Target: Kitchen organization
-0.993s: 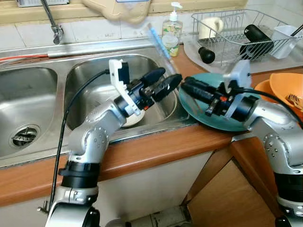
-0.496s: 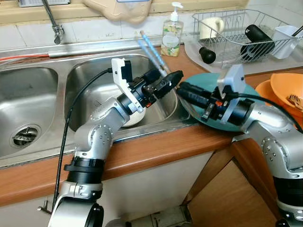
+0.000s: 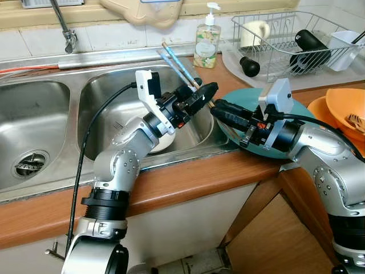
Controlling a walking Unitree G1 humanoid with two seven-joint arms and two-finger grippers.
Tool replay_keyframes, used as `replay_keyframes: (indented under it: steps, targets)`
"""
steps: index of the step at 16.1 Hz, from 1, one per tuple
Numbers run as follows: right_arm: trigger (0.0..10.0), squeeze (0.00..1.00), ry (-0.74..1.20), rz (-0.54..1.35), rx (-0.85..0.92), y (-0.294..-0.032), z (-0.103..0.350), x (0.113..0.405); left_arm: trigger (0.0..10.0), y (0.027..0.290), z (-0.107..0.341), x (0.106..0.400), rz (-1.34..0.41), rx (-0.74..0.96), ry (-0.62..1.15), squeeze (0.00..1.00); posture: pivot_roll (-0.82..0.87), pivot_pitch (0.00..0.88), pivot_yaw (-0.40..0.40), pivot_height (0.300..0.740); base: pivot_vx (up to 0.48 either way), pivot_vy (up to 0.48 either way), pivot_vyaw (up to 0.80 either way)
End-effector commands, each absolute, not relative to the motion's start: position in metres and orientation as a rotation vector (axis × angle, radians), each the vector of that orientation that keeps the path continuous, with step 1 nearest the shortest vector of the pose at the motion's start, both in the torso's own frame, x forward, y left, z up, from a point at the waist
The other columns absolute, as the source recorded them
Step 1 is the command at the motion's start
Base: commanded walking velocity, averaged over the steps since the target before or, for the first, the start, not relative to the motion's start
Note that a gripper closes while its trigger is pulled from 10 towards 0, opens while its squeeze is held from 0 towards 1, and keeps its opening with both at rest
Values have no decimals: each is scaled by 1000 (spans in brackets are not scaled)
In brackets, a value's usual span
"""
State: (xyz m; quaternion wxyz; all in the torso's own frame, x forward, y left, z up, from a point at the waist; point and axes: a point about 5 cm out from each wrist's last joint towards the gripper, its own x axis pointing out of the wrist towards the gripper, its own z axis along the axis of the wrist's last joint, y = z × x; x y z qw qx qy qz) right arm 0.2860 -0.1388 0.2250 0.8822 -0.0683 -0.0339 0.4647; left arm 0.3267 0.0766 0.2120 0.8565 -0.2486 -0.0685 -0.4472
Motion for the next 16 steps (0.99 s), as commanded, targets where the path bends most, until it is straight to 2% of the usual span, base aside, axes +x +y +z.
replay_keyframes:
  steps: [1,3,6,10,13,14,15,16]
  targets:
    - [275,0,-88,982,-159,-135,230,287,0,78,217,331,-916,-509,-159,0,-99,0,37,740,0,0,0]
    - [1608,0,-88,981,-164,-135,231,288,0,79,218,330,-911,-513,-163,0,-97,0,32,740,0,0,0]
    - [2627,0,-90,982,-168,-134,231,289,0,81,219,330,-899,-523,-171,0,-95,0,30,740,0,0,0]
    - [3412,0,-89,979,-170,-133,231,289,0,82,219,330,-897,-527,-171,0,-99,0,35,740,0,0,0]
    - [4784,0,-87,975,-171,-133,230,289,0,82,219,330,-893,-534,-171,0,-99,0,35,740,0,0,0]
    - [7176,0,-87,973,-173,-133,230,289,0,82,219,330,-889,-536,-172,0,-99,0,35,740,0,0,0]
    - [10000,0,-89,968,-177,-133,230,289,0,83,219,330,-884,-539,-174,0,-99,0,35,740,0,0,0]
    - [10000,0,-91,963,-184,-133,230,290,0,84,220,331,-875,-542,-176,0,-99,0,35,740,0,0,0]
